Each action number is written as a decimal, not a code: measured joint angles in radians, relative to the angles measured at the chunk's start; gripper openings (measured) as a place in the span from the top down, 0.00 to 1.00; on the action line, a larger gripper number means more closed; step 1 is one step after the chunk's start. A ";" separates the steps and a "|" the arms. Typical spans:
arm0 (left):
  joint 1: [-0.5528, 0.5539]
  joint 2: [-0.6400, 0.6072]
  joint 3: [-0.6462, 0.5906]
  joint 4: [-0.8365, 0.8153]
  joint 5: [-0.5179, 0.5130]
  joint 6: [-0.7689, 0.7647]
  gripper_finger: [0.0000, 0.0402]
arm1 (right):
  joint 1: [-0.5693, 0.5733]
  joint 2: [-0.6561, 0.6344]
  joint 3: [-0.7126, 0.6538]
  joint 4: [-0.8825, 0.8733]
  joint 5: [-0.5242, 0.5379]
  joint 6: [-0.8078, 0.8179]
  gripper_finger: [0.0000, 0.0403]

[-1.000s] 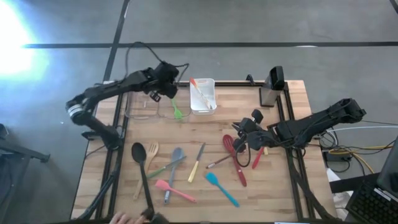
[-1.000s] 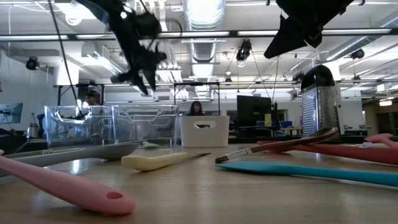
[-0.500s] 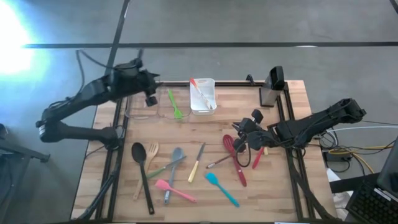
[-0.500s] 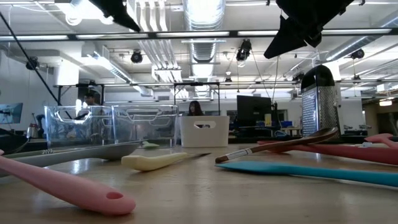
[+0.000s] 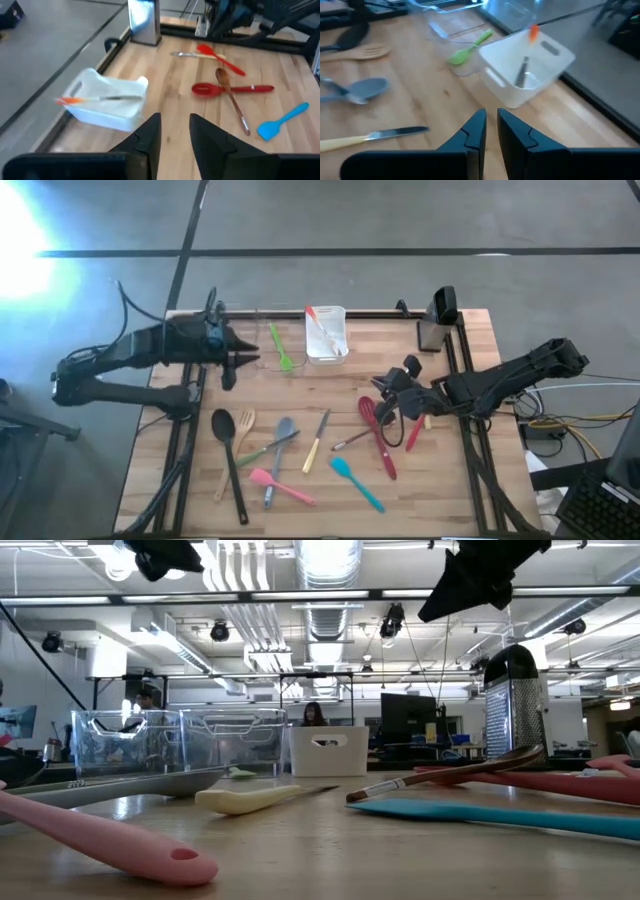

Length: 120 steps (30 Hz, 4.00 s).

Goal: Pick & Place Kitchen Items
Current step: Put the brown serving spoon into the left transparent bin

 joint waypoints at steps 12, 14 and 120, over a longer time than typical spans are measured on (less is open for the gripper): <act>-0.368 -0.008 -0.427 0.532 -0.263 -0.135 0.81 | 0.000 0.025 0.175 -0.213 -0.400 -0.167 0.90; -0.394 -0.008 -0.498 0.660 -0.264 -0.135 0.81 | 0.000 0.052 0.196 -0.263 -0.404 -0.177 0.90; -0.404 0.052 -0.635 1.289 -0.266 0.139 0.81 | -0.116 0.274 0.249 0.499 -0.479 -0.435 0.94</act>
